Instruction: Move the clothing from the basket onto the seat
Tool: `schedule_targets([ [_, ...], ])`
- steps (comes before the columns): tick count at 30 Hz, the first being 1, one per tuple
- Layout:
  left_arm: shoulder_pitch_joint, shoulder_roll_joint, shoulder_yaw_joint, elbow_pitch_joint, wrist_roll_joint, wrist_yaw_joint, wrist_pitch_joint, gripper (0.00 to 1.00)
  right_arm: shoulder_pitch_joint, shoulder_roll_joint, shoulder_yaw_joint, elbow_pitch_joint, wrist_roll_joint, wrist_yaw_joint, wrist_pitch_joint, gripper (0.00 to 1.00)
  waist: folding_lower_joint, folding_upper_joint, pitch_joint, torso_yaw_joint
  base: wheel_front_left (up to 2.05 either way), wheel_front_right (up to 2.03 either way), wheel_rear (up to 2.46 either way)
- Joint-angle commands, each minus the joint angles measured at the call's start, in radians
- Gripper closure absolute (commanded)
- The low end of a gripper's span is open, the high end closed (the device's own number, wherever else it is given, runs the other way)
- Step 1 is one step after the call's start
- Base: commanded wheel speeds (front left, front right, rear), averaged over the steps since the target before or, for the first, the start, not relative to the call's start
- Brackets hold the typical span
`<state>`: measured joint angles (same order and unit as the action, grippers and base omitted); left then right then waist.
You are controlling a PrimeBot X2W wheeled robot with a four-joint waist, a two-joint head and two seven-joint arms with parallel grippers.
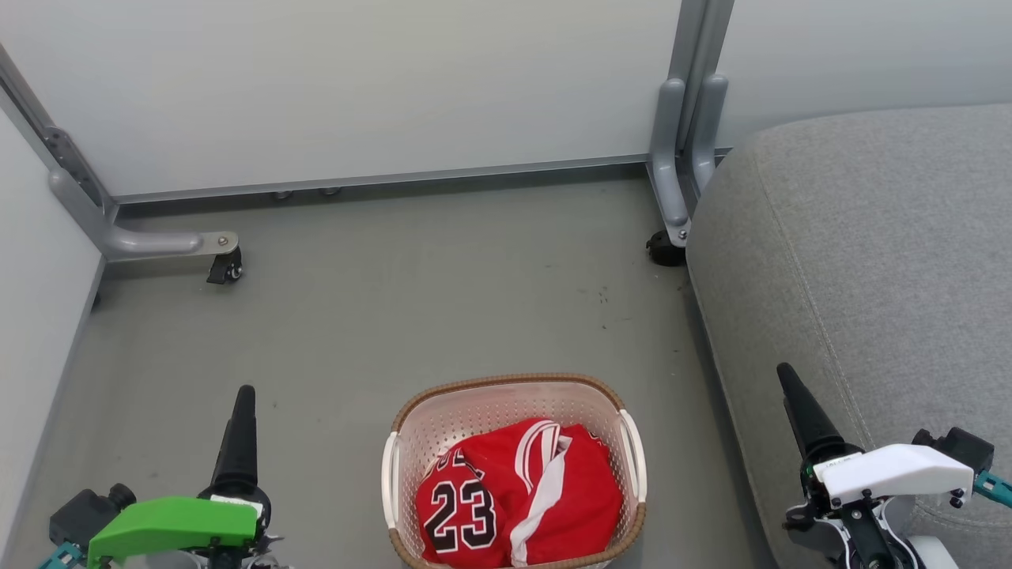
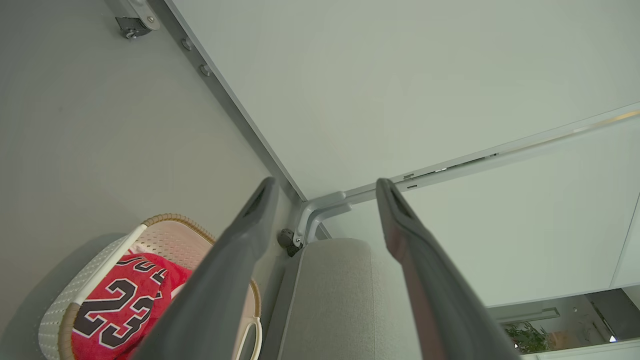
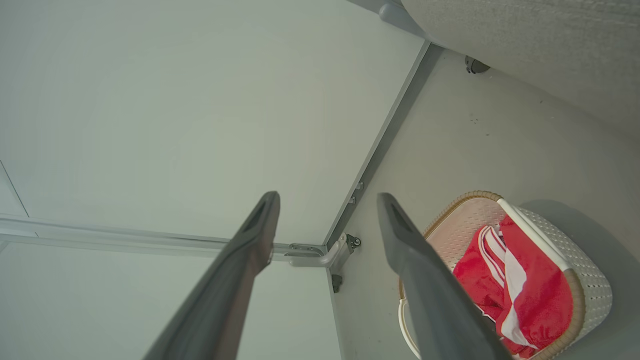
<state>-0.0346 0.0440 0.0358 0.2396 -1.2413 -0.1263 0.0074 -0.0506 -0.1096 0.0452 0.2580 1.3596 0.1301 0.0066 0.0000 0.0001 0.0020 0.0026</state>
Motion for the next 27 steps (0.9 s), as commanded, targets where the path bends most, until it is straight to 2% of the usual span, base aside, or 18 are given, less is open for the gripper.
schedule_targets([
  [1, 0.0, 0.005, 0.003, -0.021, 0.052, 0.0, -0.013, 0.0, -0.01, -0.019, 0.019, -0.008, -0.041, 0.0, -0.012, 0.0, 0.0, -0.0001, 0.0, 0.001, 0.0, 0.0, 0.0],
  [7, 0.001, 0.003, -0.007, -0.067, 0.205, 0.012, -0.036, 0.0, -0.023, -0.017, 0.012, -0.01, -0.168, 0.0, -0.035, 0.0, 0.0, -0.0001, 0.001, 0.0, 0.0, 0.0, 0.0],
  [14, 0.017, 0.003, -0.052, -0.105, 0.316, 0.079, -0.061, 0.0, 0.019, 0.029, -0.038, -0.041, -0.372, 0.0, -0.06, 0.0, 0.0, -0.0001, -0.001, 0.003, 0.0, 0.0, 0.0],
  [21, 0.033, 0.004, -0.109, -0.109, 0.426, 0.09, -0.088, 0.0, 0.039, 0.024, 0.003, -0.076, -0.54, 0.0, -0.087, 0.0, 0.0, -0.0001, -0.005, 0.005, 0.0, 0.0, 0.0],
  [27, 0.035, 0.004, -0.124, -0.118, 0.519, 0.096, -0.107, 0.0, 0.048, 0.018, 0.02, -0.09, -0.618, 0.0, -0.106, 0.0, 0.0, -0.0001, -0.005, 0.008, 0.0, 0.0, 0.0],
])
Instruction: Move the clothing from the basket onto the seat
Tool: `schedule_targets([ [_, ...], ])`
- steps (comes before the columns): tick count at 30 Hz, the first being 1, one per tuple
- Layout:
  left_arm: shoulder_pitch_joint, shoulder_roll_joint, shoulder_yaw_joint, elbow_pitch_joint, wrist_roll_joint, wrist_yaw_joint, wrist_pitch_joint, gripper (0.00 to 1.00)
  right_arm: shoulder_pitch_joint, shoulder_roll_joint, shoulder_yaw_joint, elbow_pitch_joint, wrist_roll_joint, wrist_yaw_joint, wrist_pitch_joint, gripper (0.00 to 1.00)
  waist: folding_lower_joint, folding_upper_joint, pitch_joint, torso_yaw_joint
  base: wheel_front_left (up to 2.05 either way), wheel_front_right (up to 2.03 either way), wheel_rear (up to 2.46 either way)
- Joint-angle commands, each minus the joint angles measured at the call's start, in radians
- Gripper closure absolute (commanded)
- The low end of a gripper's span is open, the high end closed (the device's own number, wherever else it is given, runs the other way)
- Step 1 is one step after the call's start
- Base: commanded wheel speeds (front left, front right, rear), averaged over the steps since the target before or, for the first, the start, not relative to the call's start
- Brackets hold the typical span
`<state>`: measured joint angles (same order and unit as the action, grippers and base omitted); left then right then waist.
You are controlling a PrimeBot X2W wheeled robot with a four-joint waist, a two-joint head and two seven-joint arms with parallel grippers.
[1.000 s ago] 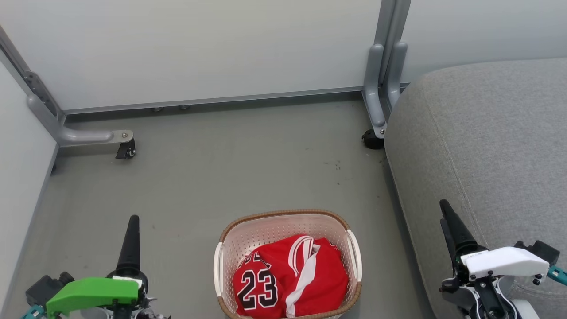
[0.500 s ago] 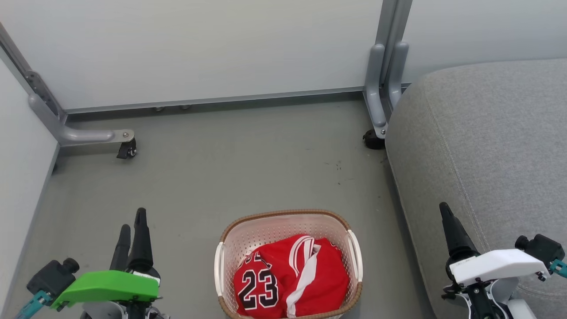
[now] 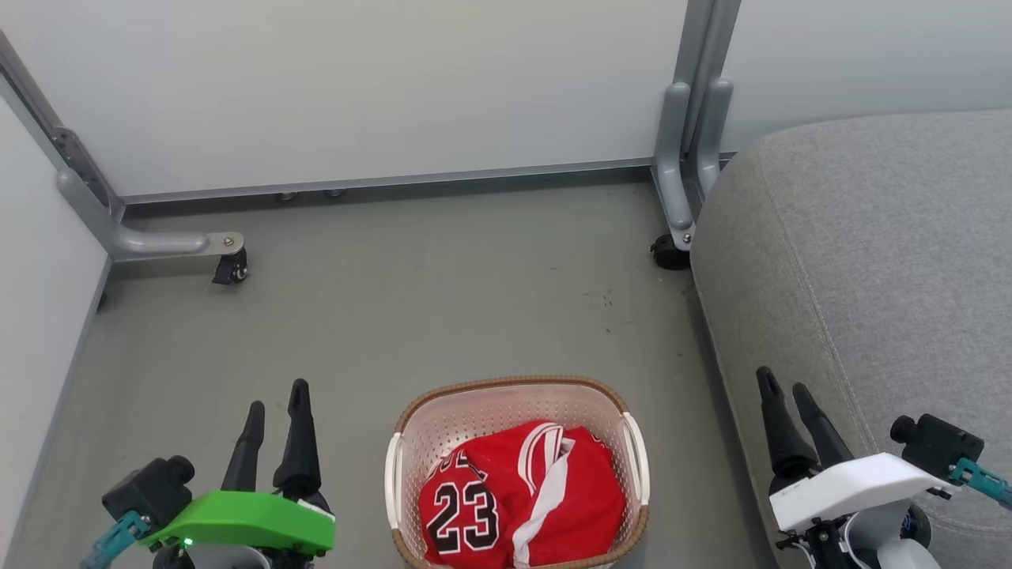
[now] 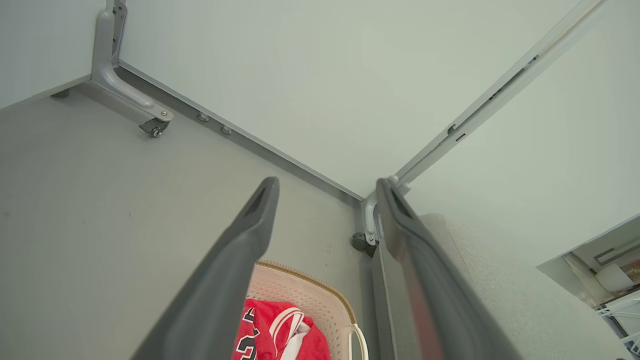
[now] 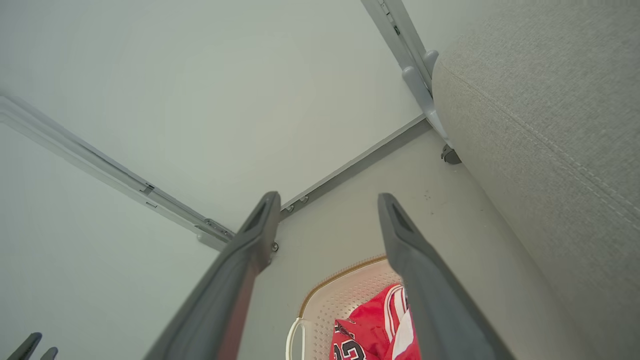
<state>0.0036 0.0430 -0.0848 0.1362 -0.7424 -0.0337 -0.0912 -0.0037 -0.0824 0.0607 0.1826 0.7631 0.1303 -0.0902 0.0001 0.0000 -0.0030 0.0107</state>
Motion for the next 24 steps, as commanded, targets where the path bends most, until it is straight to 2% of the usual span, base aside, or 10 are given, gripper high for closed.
schedule_targets([
  [1, -0.002, 0.005, -0.005, -0.018, 0.034, 0.004, -0.012, 0.0, 0.003, -0.009, 0.007, -0.015, -0.035, 0.0, -0.013, 0.0, -0.0001, 0.0, 0.0, 0.001, 0.0, 0.0, 0.0],
  [9, 0.012, 0.006, -0.014, -0.037, 0.13, 0.017, -0.036, 0.0, 0.014, -0.013, 0.023, -0.015, -0.13, 0.0, -0.037, 0.0, -0.0001, 0.0, -0.004, 0.004, 0.0, 0.0, 0.0],
  [24, 0.041, 0.008, -0.053, -0.016, 0.309, 0.004, -0.075, 0.0, 0.031, -0.02, 0.058, -0.023, -0.279, 0.0, -0.077, 0.0, -0.0001, 0.0, -0.018, 0.005, 0.0, 0.0, 0.0],
])
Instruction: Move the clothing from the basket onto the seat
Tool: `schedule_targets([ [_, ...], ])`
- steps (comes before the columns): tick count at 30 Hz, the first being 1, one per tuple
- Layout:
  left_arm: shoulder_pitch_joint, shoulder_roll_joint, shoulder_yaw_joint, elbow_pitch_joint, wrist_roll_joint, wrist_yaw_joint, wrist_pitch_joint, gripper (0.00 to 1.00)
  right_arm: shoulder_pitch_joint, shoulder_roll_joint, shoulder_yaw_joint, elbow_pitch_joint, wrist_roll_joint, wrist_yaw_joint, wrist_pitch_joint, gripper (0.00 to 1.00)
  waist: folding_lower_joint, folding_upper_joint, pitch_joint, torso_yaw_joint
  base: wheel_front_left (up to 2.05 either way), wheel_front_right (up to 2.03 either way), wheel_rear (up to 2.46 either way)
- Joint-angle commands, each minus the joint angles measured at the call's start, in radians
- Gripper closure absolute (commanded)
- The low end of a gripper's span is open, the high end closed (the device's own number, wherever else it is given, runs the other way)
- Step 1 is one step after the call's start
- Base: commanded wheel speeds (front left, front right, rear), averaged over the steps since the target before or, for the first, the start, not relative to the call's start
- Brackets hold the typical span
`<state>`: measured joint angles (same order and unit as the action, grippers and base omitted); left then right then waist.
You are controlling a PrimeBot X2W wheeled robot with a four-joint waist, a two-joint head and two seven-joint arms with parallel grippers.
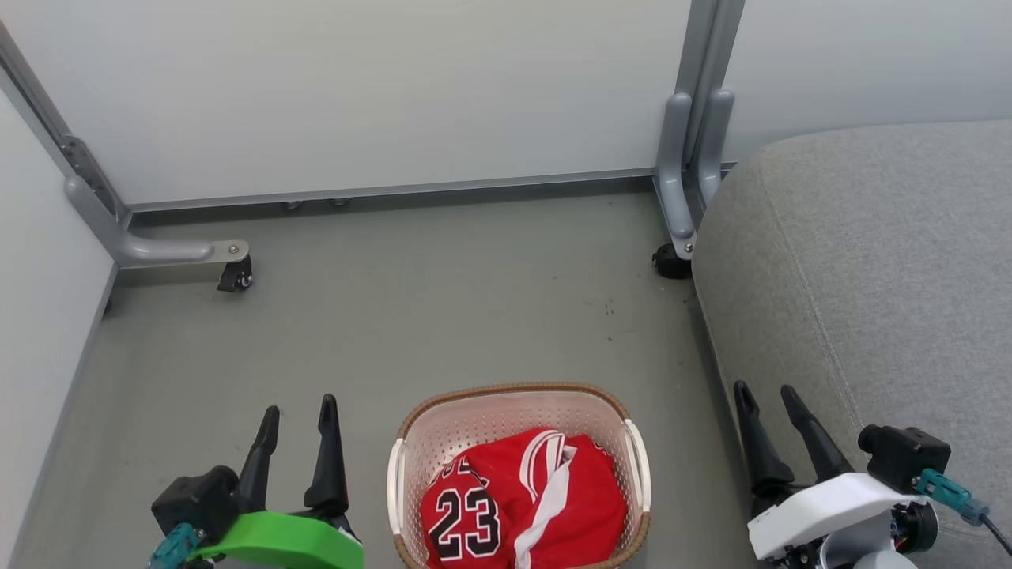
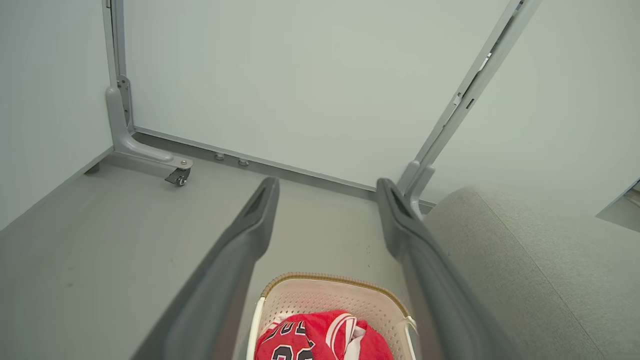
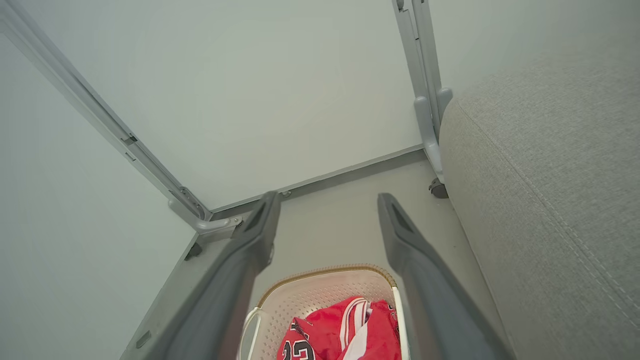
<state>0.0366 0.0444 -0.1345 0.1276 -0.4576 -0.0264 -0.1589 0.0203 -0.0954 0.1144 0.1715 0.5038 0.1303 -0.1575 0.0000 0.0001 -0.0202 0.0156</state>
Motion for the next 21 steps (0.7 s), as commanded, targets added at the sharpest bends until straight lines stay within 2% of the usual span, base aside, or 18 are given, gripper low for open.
schedule_targets([
  [1, 0.008, 0.006, -0.005, -0.006, 0.032, -0.003, -0.01, 0.0, 0.009, -0.007, 0.006, -0.012, -0.027, 0.0, -0.011, 0.0, 0.0, -0.0001, -0.002, 0.0, 0.0, 0.0, 0.0],
  [21, 0.037, 0.007, -0.029, 0.019, 0.217, 0.008, -0.055, 0.0, 0.042, 0.0, 0.003, -0.014, -0.186, 0.0, -0.057, 0.0, 0.0, -0.0001, -0.026, 0.009, 0.0, 0.0, 0.0],
])
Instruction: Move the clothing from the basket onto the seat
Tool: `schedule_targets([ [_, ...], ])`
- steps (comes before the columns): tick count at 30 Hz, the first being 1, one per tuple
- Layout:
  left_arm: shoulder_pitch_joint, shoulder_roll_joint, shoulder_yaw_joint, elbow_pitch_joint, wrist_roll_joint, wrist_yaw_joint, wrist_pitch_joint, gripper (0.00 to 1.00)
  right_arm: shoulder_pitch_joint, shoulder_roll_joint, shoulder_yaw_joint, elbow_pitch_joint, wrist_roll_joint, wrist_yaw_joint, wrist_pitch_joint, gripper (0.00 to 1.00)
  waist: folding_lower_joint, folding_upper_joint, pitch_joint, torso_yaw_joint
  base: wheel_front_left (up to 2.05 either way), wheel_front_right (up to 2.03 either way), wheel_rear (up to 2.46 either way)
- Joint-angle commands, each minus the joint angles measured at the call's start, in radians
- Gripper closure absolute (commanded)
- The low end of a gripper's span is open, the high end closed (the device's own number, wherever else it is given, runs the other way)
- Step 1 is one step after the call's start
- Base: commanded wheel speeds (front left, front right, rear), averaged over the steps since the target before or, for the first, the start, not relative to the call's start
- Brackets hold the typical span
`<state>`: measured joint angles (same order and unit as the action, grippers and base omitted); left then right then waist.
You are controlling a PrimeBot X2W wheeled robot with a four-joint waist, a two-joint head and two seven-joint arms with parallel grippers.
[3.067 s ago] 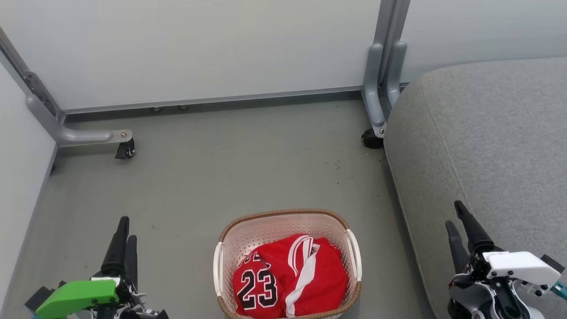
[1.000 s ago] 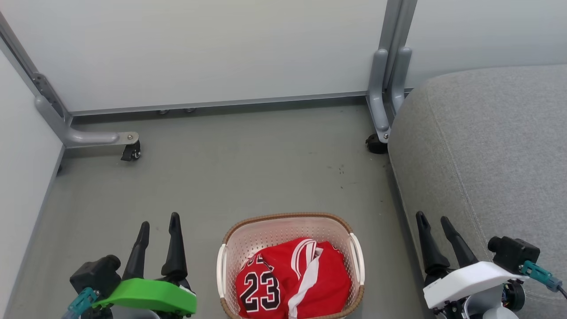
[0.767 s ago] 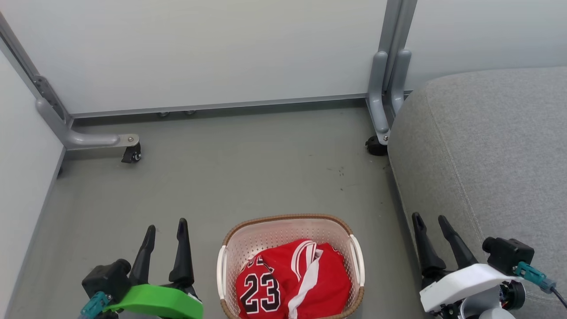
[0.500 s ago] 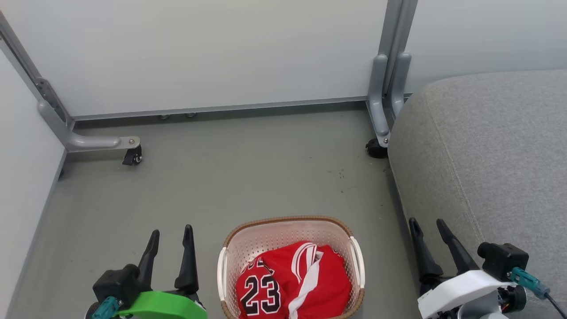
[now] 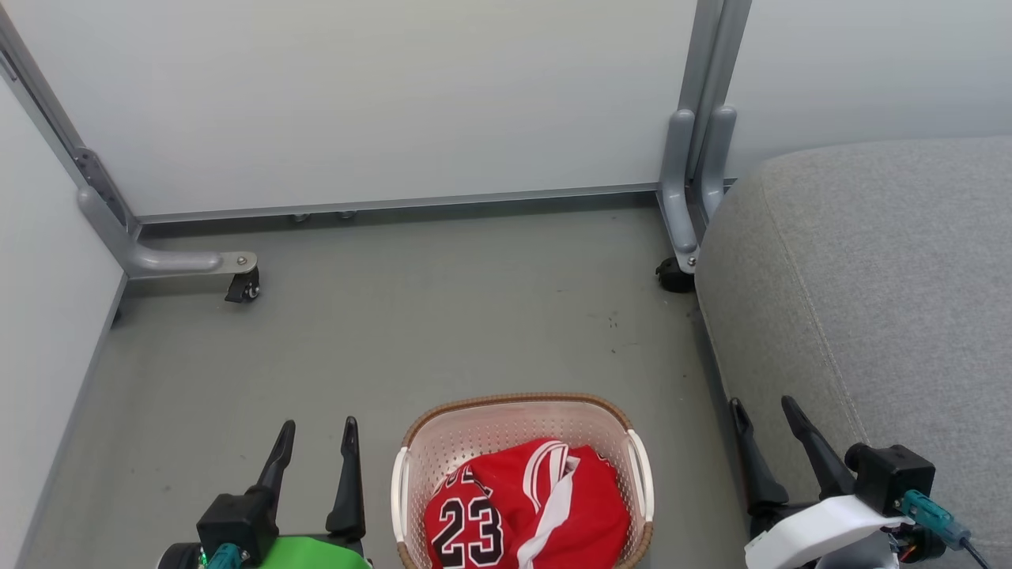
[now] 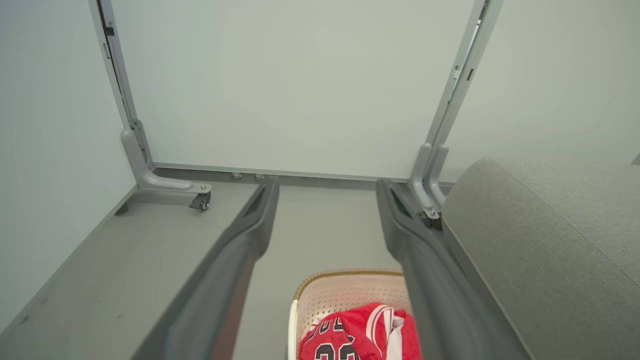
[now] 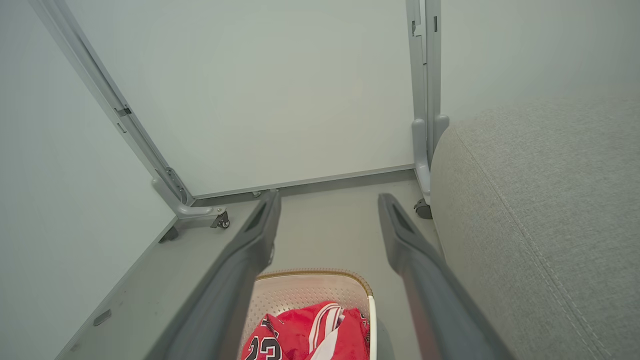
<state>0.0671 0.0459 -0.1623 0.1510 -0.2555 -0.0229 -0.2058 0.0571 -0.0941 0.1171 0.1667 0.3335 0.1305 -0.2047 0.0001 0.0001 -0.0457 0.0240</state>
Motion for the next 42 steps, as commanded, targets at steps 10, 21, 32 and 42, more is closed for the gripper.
schedule_targets([
  [10, 0.014, 0.007, 0.001, 0.006, 0.1, 0.008, -0.028, 0.0, 0.01, 0.004, 0.007, -0.008, -0.083, 0.0, -0.031, 0.0, -0.0001, -0.0001, -0.008, 0.002, 0.0, 0.0, 0.0],
  [21, 0.025, 0.007, -0.002, 0.007, 0.181, 0.012, -0.047, 0.0, 0.022, 0.004, 0.017, -0.005, -0.151, 0.0, -0.05, 0.0, -0.0001, -0.0001, -0.02, 0.007, 0.0, 0.0, 0.0],
  [32, 0.03, 0.007, -0.009, 0.005, 0.22, 0.014, -0.059, 0.0, 0.025, 0.002, 0.028, 0.001, -0.195, 0.0, -0.061, 0.0, -0.0001, -0.0001, -0.027, 0.016, 0.0, 0.0, 0.0],
  [42, 0.034, 0.007, -0.007, 0.01, 0.214, 0.012, -0.059, 0.0, 0.027, 0.006, 0.033, 0.005, -0.19, 0.0, -0.061, 0.0, -0.0001, -0.0001, -0.033, 0.017, 0.0, 0.0, 0.0],
])
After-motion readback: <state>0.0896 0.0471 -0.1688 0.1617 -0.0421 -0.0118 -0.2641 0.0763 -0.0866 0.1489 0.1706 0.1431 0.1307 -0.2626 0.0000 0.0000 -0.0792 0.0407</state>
